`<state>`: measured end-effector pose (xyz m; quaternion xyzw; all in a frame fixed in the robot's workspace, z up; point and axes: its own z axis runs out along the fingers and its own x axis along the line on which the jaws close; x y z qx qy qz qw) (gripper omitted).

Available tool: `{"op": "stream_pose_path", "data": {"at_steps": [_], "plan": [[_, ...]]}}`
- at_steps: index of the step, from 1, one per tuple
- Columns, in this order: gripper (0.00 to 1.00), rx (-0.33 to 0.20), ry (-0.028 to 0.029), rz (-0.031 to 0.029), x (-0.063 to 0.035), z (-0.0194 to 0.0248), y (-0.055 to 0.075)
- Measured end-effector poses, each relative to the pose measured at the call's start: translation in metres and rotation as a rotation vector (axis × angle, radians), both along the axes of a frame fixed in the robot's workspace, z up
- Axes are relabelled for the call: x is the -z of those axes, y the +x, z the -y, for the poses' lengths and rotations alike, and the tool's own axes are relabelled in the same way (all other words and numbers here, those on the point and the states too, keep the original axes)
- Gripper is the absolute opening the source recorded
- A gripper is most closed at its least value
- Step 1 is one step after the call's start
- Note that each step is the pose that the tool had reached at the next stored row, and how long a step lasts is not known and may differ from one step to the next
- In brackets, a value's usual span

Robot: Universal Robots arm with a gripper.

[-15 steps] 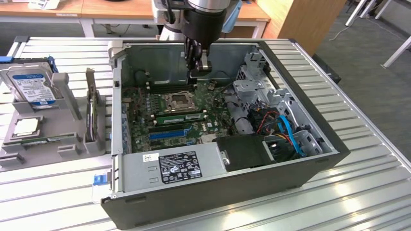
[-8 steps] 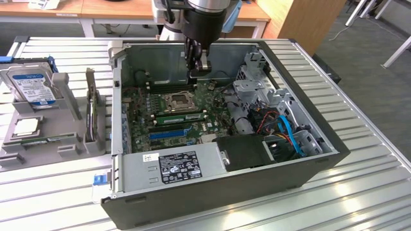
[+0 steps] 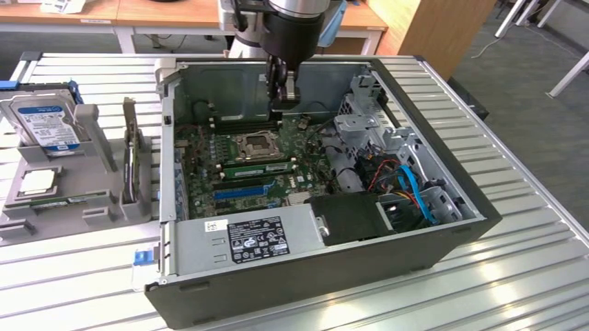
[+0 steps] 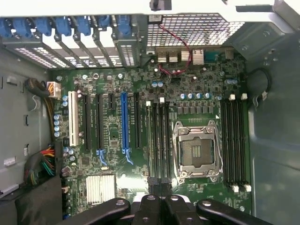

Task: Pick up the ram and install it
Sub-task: 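Press down the ram until it locks into place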

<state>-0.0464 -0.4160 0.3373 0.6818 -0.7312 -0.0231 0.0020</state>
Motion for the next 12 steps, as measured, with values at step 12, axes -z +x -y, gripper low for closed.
{"op": "stream_pose_path", "data": {"at_steps": [12], "plan": [[0.1,0.125,0.0,-0.0001,0.0,0.0,0.0]]}}
